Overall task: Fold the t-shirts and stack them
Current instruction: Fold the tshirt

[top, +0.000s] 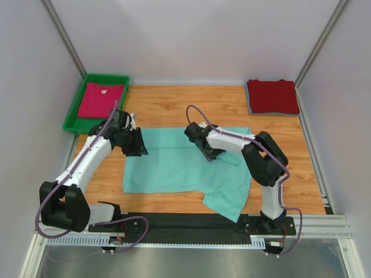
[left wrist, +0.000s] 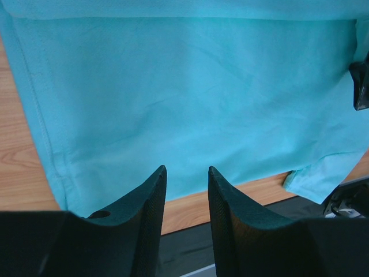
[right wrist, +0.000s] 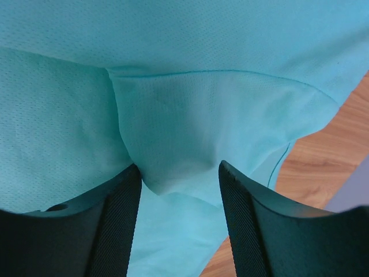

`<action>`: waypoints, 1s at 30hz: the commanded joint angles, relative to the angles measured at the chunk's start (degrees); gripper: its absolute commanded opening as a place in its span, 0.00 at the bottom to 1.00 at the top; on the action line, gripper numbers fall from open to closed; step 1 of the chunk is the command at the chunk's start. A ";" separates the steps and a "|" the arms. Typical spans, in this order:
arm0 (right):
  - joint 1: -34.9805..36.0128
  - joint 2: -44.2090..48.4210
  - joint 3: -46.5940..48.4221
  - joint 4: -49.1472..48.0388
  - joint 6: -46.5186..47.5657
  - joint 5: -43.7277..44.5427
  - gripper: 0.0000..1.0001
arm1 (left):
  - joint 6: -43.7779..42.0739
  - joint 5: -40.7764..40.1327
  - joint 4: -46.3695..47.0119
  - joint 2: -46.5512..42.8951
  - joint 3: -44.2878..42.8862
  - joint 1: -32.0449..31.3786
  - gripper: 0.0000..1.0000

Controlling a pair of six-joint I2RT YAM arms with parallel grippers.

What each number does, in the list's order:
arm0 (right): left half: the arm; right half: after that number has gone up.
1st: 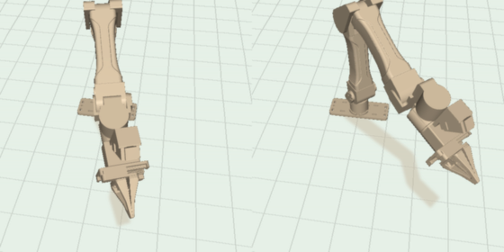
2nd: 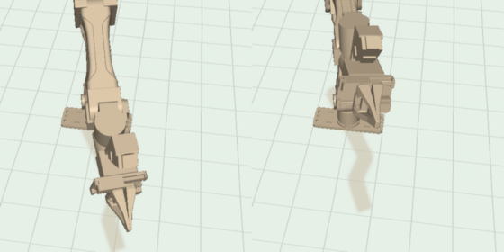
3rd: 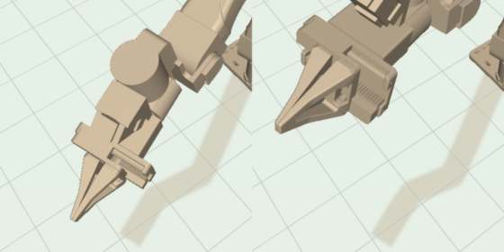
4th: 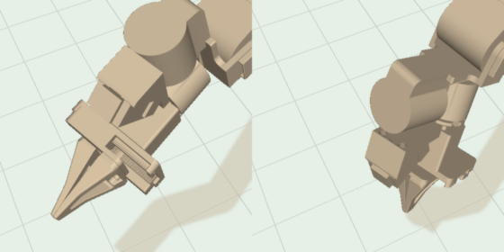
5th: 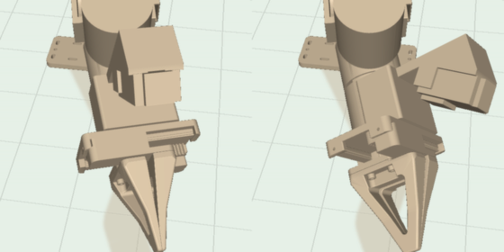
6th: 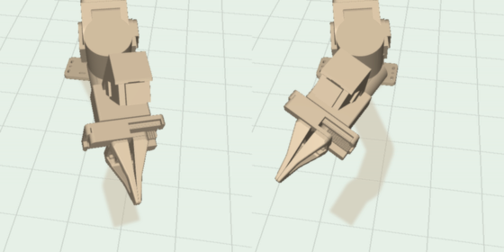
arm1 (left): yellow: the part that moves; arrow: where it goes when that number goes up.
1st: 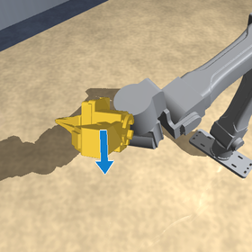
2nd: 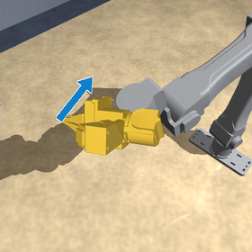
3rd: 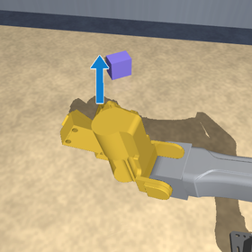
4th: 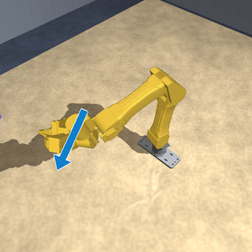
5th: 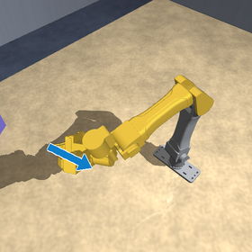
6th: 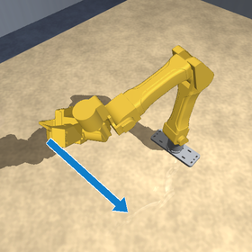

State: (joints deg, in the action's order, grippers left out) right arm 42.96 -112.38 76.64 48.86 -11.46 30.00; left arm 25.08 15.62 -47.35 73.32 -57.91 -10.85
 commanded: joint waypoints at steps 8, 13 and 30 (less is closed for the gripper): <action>-2.26 0.49 8.61 0.10 3.11 8.41 0.59 | -2.76 0.82 -0.72 0.86 -2.38 -0.13 0.43; -7.27 -1.79 14.31 -1.84 5.22 10.16 0.60 | -2.93 2.13 -0.72 1.30 -2.12 -0.05 0.43; -13.16 19.98 -0.85 -7.08 -9.80 -32.79 0.40 | -0.92 13.12 7.45 4.99 0.16 -0.22 0.38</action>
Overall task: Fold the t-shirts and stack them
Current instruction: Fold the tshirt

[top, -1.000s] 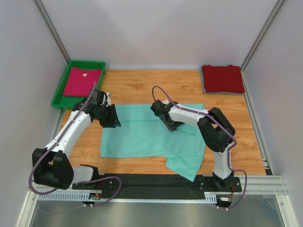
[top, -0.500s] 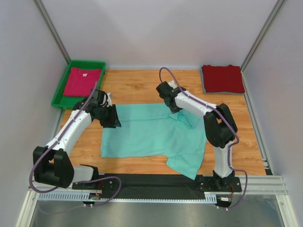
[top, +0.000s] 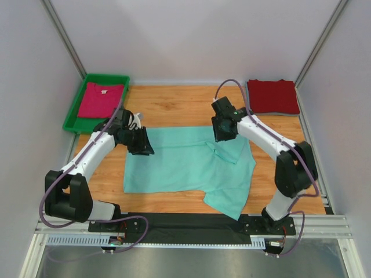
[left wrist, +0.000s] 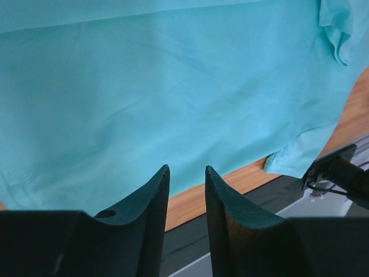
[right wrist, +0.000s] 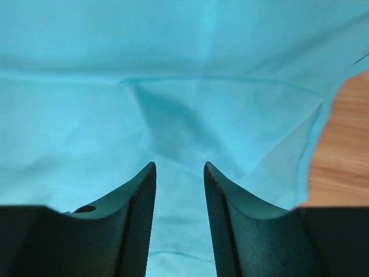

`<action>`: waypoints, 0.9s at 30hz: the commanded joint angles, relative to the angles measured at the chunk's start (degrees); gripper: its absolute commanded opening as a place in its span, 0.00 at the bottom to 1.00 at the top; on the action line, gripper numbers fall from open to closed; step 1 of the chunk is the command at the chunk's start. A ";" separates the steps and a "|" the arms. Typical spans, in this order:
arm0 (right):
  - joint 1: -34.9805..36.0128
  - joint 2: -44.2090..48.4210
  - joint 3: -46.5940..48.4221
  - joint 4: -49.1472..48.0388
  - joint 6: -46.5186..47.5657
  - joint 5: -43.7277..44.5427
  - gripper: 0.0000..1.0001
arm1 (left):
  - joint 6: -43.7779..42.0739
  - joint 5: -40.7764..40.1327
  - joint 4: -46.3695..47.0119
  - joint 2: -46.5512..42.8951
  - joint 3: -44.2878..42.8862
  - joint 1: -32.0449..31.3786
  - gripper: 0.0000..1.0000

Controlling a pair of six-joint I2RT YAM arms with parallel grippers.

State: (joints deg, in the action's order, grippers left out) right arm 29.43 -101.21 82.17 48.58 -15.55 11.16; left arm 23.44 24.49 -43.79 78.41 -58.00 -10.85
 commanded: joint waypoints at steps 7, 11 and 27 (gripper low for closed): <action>0.28 7.79 -15.10 -15.69 -7.91 -24.86 0.39 | 1.34 6.53 5.82 2.01 1.40 -1.62 0.39; 0.19 4.10 -15.20 -18.17 -8.71 -26.10 0.31 | 1.96 6.97 6.61 3.59 -0.01 -4.79 0.38; 0.19 3.74 -21.87 -27.74 -8.27 -11.69 0.31 | 0.47 4.34 1.08 1.40 -1.42 -6.29 0.38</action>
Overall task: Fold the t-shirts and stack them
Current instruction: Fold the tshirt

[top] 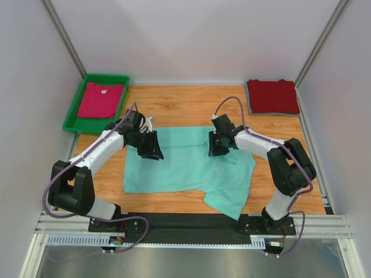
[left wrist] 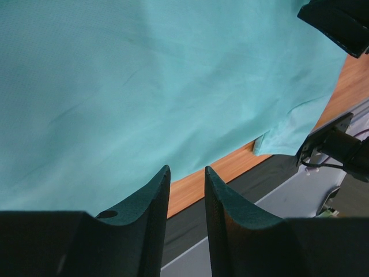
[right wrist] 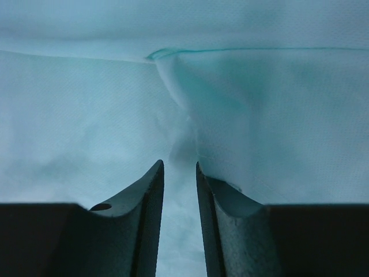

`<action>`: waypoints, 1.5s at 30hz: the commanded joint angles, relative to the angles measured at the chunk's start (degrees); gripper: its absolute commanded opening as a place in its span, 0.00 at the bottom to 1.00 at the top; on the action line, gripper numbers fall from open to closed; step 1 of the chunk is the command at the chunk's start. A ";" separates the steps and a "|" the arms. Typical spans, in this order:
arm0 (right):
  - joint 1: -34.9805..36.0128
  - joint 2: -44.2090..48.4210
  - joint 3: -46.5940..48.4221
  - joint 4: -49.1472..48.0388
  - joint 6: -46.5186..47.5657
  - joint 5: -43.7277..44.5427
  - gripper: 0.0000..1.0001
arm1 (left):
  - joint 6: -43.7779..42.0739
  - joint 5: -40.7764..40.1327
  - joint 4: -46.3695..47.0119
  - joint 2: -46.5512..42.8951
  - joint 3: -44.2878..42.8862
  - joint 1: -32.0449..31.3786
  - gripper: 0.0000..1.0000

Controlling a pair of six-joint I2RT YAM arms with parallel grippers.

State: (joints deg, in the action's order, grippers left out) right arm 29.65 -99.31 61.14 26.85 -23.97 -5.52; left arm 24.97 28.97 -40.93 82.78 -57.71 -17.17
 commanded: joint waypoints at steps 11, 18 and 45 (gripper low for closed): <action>-0.12 2.36 -2.96 -12.43 0.24 11.14 0.37 | -2.82 -1.20 -3.90 -6.23 -0.56 0.03 0.38; -0.03 0.78 -2.43 -14.19 0.59 12.20 0.38 | -3.09 -1.28 -3.19 -6.32 0.32 0.12 0.38; -0.38 2.02 -17.99 -40.99 -19.27 -6.24 0.42 | 2.80 0.47 -4.33 -12.90 6.56 0.03 0.38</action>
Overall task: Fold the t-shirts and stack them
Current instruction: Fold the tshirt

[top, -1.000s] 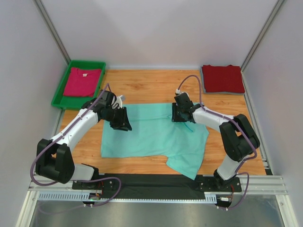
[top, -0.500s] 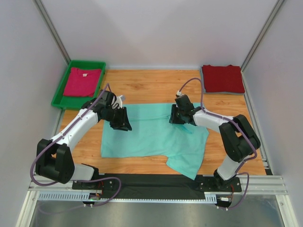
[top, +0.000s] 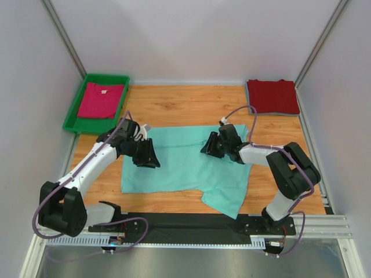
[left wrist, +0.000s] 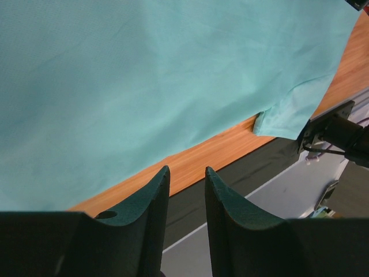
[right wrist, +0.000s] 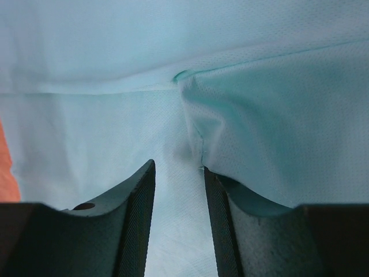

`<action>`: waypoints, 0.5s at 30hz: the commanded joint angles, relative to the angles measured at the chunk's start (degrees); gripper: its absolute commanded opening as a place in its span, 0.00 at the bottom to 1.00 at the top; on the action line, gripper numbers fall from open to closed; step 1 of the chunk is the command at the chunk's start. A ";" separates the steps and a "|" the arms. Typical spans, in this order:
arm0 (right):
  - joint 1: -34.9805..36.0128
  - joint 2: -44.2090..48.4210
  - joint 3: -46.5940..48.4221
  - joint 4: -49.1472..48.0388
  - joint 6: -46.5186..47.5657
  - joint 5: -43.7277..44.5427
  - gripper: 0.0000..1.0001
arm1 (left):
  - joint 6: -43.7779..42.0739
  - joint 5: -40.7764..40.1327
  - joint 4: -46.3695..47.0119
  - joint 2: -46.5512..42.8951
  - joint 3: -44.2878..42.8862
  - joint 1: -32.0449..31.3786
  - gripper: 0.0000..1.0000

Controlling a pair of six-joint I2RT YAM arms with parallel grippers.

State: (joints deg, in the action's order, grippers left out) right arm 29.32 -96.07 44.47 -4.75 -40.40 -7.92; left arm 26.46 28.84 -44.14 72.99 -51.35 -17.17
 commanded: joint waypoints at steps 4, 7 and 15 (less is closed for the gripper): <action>-0.05 1.67 -2.46 -13.26 -6.96 -14.90 0.41 | 1.84 0.52 -1.30 -4.79 0.82 -0.23 0.39; 0.12 7.20 -1.40 -2.58 -7.85 -20.72 0.40 | 1.40 -1.77 0.27 -4.88 0.64 -2.51 0.39; -6.37 24.69 -0.61 23.36 -1.44 -12.92 0.40 | 5.63 -18.17 18.64 3.55 -2.34 -16.45 0.39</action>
State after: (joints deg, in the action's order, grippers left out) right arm 26.59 -76.36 42.54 6.92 -44.36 -24.71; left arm 30.48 21.37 -35.35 72.47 -50.72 -27.57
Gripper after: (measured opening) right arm 0.398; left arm 0.390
